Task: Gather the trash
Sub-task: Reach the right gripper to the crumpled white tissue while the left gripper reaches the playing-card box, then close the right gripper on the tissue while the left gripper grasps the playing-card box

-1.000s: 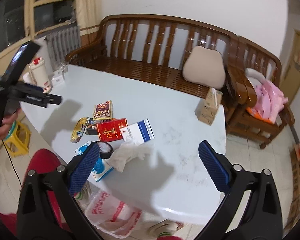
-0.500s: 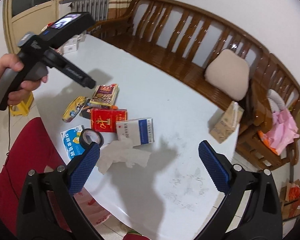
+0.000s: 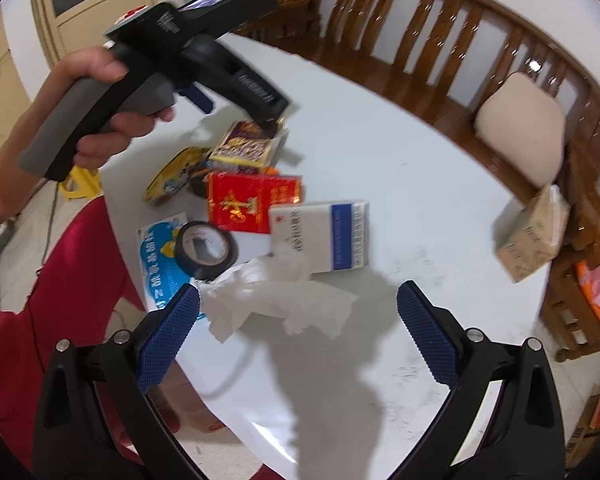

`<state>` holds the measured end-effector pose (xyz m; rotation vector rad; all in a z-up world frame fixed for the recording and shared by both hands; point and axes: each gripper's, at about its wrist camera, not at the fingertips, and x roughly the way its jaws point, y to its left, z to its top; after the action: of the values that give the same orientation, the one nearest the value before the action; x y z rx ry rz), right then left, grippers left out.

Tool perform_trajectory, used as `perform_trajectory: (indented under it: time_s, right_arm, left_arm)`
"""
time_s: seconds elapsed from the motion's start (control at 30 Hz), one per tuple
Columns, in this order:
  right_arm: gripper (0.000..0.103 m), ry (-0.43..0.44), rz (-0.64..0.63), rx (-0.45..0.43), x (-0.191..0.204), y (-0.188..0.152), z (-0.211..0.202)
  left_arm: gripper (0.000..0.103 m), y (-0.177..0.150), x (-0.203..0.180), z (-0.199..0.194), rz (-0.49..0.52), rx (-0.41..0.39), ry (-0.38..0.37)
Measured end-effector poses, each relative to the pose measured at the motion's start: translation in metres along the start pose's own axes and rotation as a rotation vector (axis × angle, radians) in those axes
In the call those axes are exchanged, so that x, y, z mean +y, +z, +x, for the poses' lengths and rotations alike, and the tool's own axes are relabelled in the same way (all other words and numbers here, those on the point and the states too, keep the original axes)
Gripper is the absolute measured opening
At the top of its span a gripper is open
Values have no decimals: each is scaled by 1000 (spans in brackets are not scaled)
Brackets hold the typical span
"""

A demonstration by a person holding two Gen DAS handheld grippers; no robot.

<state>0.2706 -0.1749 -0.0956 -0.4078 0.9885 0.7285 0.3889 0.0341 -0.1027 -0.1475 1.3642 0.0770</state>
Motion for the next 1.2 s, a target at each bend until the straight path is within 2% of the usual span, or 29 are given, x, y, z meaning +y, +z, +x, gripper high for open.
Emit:
perform_trajectory:
  time_s: [0.3, 0.5, 0.63, 0.7, 0.77, 0.9, 0.97, 1.03, 1.2]
  right_arm:
    - [97, 84, 83, 61, -9, -8, 48]
    - [97, 106, 128, 57, -12, -11, 63]
    - [93, 97, 139, 64, -11, -14, 70]
    - [86, 106, 154, 71, -12, -15, 73]
    - [60, 112, 171, 79, -14, -17, 76]
    - [49, 114, 190, 75, -16, -21, 76]
    - [36, 125, 204, 66, -16, -22, 72]
    - [30, 111, 197, 66, -16, -22, 69]
    - [19, 86, 209, 63, -16, -22, 66]
  left_arm:
    - [96, 11, 0, 21, -48, 34, -1]
    - [96, 13, 7, 29, -77, 43, -8]
    - [93, 16, 6, 33, -69, 37, -17]
    - [85, 20, 6, 38, -64, 46, -19]
    - [75, 20, 5, 43, -60, 69, -29]
    - [68, 22, 5, 51, -55, 84, -33]
    - [65, 24, 6, 50, -51, 73, -40]
    - [64, 25, 7, 49, -46, 65, -42]
    - [63, 24, 7, 49, -37, 52, -64]
